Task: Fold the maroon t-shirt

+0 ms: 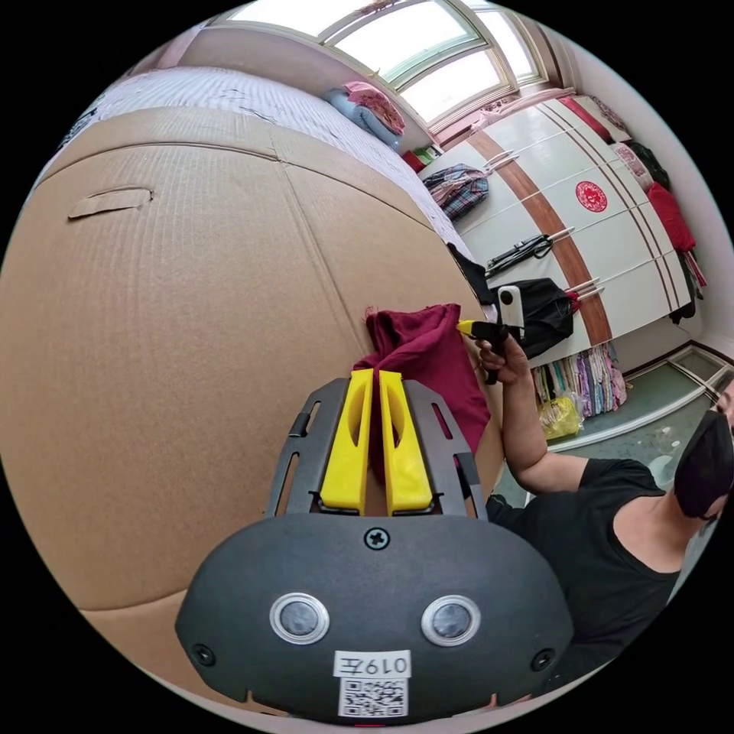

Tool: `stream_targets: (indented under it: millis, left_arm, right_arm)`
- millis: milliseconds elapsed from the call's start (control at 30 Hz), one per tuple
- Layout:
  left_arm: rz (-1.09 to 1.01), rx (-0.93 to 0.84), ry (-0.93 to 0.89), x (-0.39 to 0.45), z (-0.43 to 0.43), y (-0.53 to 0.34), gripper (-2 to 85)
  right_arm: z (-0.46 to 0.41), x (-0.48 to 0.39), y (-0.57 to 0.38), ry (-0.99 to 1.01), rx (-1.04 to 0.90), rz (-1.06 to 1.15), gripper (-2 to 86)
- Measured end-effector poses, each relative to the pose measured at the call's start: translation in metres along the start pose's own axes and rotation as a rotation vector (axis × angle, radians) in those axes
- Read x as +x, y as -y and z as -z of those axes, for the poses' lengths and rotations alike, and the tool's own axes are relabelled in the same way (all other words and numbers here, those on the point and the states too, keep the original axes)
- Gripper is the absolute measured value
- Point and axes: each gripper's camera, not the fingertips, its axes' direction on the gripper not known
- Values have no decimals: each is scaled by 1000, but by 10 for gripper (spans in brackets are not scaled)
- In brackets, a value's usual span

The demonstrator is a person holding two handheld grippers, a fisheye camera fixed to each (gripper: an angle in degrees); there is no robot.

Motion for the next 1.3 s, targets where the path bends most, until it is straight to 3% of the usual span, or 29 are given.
stream_targets:
  millis: [400, 500, 567, 633, 733, 800, 900, 967, 1033, 1133, 1300]
  left_arm:
    - [7, 11, 101, 62, -63, -85, 40]
    - [-47, 135, 89, 89, -54, -131, 34]
    - [-173, 212, 81, 120, -51, -166, 27]
    - [-352, 253, 186, 168, -61, -207, 24]
    - [-600, 157, 480, 252, -116, -275, 25]
    - [-754, 55, 745, 306, -179, -325, 33]
    - [-987, 45, 1130, 358, -258, -385, 54]
    - [-1092, 50, 1208, 377, -291, -410, 65]
    - [-1117, 4, 1128, 387, -310, -422, 78]
    - [-1131, -92, 1150, 395, -337, -435, 98]
    - [-1186, -185, 1208, 407, -380, -462, 70]
  right_arm:
    - [-108, 38, -54, -49, 82, -12, 59]
    - [-127, 12, -90, -110, 159, 161, 49]
    - [-156, -28, -128, -292, 203, 346, 42]
    - [-192, -60, -162, -465, 209, 487, 42]
    - [-269, -94, -214, -705, 153, 660, 45]
    - [-319, -105, -241, -813, 118, 743, 46]
    - [-400, -118, -283, -989, 84, 881, 48]
    - [-461, -120, -314, -1164, 67, 1039, 45]
    - [-496, -115, -327, -1207, -23, 1114, 54]
    - [-536, -101, -327, -1175, -200, 1083, 110]
    - [-589, -80, -335, -1264, -247, 1117, 99]
